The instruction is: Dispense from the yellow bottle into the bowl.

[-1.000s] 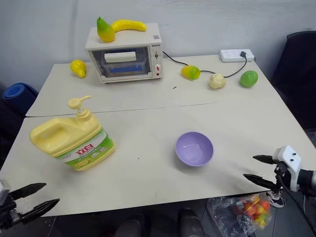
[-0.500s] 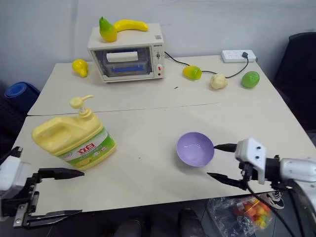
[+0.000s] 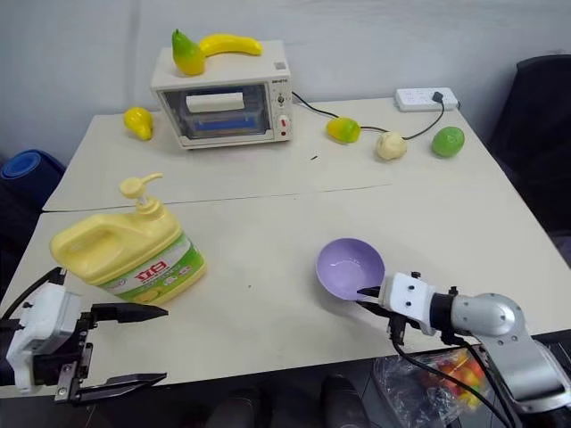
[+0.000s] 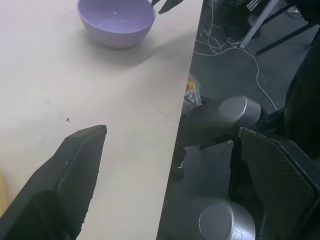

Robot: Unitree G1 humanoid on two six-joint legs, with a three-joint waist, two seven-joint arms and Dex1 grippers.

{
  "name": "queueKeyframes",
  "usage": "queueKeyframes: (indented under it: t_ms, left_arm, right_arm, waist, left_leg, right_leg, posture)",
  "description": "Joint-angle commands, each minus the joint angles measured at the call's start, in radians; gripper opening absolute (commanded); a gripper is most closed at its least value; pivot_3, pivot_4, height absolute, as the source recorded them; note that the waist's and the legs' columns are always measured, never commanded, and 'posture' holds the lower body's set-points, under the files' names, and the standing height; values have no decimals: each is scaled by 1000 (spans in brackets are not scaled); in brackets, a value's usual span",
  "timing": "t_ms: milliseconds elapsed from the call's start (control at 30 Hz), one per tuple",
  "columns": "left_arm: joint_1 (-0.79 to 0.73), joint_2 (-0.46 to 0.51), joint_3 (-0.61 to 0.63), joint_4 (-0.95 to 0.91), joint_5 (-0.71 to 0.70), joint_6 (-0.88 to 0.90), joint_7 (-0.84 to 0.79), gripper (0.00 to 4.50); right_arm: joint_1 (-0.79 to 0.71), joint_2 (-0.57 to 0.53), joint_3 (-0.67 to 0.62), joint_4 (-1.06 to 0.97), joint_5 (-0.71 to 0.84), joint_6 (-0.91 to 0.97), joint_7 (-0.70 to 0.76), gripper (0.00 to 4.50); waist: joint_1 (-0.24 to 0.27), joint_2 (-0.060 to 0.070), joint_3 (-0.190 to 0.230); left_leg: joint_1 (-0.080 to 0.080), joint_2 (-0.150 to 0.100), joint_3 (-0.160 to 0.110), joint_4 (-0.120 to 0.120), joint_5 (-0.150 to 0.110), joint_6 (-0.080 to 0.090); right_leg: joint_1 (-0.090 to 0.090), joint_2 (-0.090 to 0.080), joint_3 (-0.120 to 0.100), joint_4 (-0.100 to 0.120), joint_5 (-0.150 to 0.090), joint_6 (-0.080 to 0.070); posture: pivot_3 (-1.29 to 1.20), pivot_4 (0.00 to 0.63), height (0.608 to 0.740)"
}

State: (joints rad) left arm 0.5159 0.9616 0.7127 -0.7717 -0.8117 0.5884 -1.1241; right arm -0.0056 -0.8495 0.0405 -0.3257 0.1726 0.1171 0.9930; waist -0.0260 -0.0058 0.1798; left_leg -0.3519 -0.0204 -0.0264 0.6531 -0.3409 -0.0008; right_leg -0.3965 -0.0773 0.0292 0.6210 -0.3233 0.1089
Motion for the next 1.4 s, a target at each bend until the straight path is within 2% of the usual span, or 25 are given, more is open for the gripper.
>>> queueKeyframes:
  t_ms: [33,167,300,700,1033,1133,1233,1400]
  left_arm:
    - [-9,-2,-8,-20,2,-5,1,4500]
    - [-9,-5,-7,-24,1,-5,3,4500]
    - [-7,-9,-4,-24,3,-5,7,4500]
    - [-30,-7,-5,-18,-5,-3,28,4500]
    - [-109,8,-44,-18,-35,19,48,4500]
    - [-133,12,-54,-16,-40,26,53,4500]
    - [-143,12,-57,-16,-41,31,55,4500]
    - [-160,13,-61,-15,-44,40,59,4500]
  right_arm:
    - [-45,10,36,27,-20,-27,20,878]
    - [-85,16,44,50,-16,-25,23,878]
    - [-106,17,53,64,-35,-26,19,1738]
    - [-95,4,45,19,-10,18,42,1738]
    - [-108,35,87,140,-98,-65,19,1738]
    - [-120,45,92,183,-108,-88,22,1101]
    - [-124,49,97,213,-111,-108,27,75]
    - [-138,57,107,256,-120,-154,25,30]
  waist:
    - [0,0,0]
    - [0,0,0]
    - [0,0,0]
    - [0,0,0]
    - [-1,0,0]
    - [-1,0,0]
    - [-1,0,0]
    - [-1,-1,-1]
  left_leg:
    - [0,0,0,0,0,0]
    - [0,0,0,1,0,1]
    - [0,0,0,1,0,1]
    - [0,0,0,1,0,0]
    - [0,0,0,1,0,0]
    - [0,0,0,2,0,0]
    - [0,0,0,2,0,-1]
    - [1,0,0,4,0,-1]
  right_leg:
    - [0,0,0,0,0,0]
    - [0,0,0,1,0,0]
    - [0,0,0,1,0,0]
    - [0,0,0,1,0,0]
    - [0,0,0,2,0,0]
    - [0,0,0,3,0,0]
    - [0,0,0,3,0,0]
    - [0,0,0,4,0,0]
  posture:
    - [0,150,740]
    - [0,150,740]
    - [0,150,740]
    - [0,150,740]
    - [0,150,740]
    - [0,150,740]
    - [0,150,740]
    - [0,150,740]
